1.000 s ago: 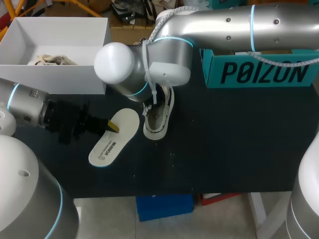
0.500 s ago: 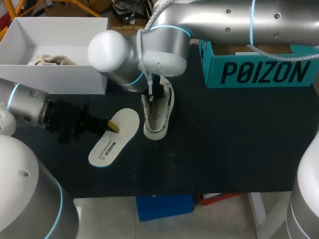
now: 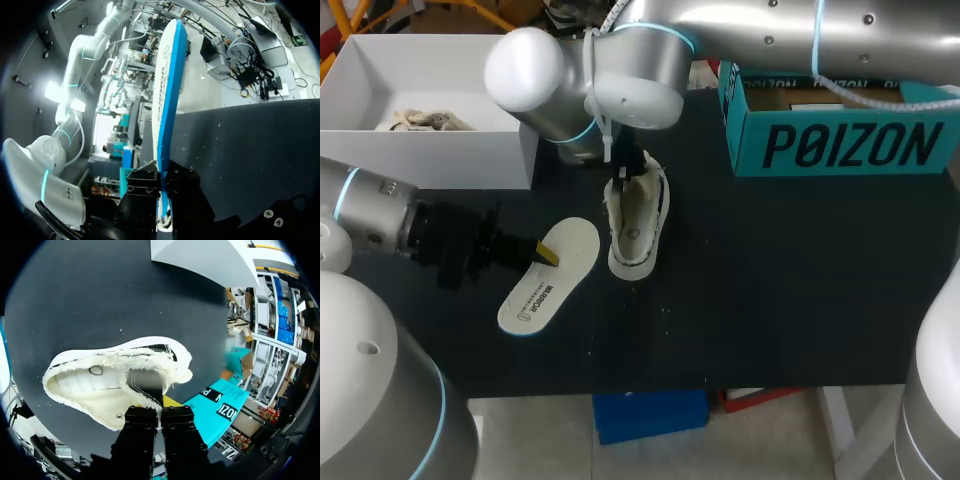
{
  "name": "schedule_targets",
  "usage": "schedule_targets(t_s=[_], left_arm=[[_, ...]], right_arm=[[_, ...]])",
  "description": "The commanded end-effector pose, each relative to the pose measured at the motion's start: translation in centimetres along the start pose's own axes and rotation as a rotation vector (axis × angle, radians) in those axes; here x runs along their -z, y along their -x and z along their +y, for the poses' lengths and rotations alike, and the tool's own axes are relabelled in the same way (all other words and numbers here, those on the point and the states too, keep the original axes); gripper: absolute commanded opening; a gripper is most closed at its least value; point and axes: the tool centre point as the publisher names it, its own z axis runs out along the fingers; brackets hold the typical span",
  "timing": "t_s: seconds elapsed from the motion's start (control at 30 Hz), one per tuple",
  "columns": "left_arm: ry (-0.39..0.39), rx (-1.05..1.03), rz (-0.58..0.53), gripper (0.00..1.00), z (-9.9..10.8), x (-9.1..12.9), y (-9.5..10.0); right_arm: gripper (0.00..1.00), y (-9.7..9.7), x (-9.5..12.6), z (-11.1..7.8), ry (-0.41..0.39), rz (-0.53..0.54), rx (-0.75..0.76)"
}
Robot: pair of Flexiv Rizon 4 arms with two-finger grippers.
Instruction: Take the shoe out of the shoebox, open the shoe tongue, remove and reinsert the insole, then place the shoe into the shoebox
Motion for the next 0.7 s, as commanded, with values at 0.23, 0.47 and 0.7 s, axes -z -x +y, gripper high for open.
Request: schedule_targets(t_s=[0.23, 0.47, 0.7], left_arm=[[0.001, -0.001, 0.003, 0.0, 0.0, -0.1, 0.0], [0.001, -0.001, 0.003, 0.0, 0.0, -0.1, 0.0], [0.001, -0.001, 0.003, 0.0, 0.0, -0.1, 0.0]], right_arm=[[0.0, 2.0, 0.3, 0.5, -0.018, -0.009, 0.022], [0.0, 2.7, 0.1, 0.9, -0.018, -0.013, 0.042], [0.0, 2.6, -0.4, 1.5, 0.007, 0.002, 0.072]])
